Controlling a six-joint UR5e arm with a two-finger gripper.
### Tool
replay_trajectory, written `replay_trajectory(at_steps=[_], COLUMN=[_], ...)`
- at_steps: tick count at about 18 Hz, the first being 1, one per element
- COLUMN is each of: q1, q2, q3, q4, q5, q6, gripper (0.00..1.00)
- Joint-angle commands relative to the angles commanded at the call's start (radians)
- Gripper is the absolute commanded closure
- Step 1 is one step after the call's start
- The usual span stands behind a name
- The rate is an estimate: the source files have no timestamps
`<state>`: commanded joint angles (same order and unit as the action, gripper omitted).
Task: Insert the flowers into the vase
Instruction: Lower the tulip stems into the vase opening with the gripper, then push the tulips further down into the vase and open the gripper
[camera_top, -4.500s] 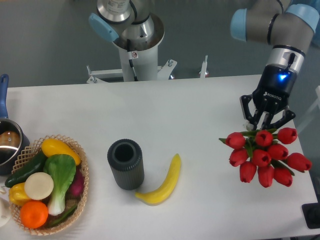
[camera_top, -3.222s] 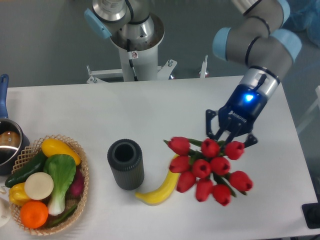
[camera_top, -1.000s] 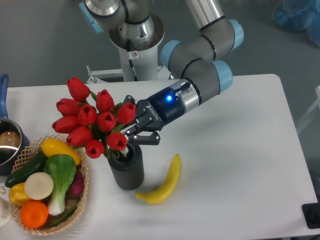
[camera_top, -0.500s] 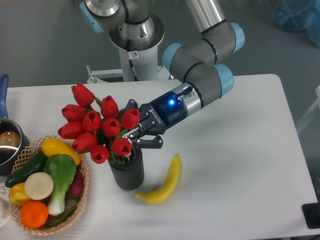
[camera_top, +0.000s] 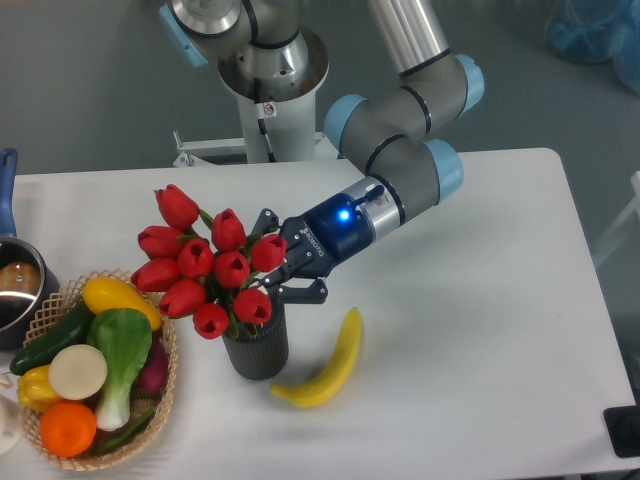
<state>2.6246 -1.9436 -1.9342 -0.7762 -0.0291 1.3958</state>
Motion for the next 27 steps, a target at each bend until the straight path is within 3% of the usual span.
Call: replay_trajectory(at_steps=[14,23,27], q1=[-0.005,-0.005,-0.003], q2=[-0.063,-0.071,-0.071], q3=[-0.015,-0.017,-0.060], q4=[0.000,-0.002,0.000], q5=[-0.005,-0.003,-0.003], q6=[0.084,0.091,0.150], gripper=[0.78,0.77,0.77])
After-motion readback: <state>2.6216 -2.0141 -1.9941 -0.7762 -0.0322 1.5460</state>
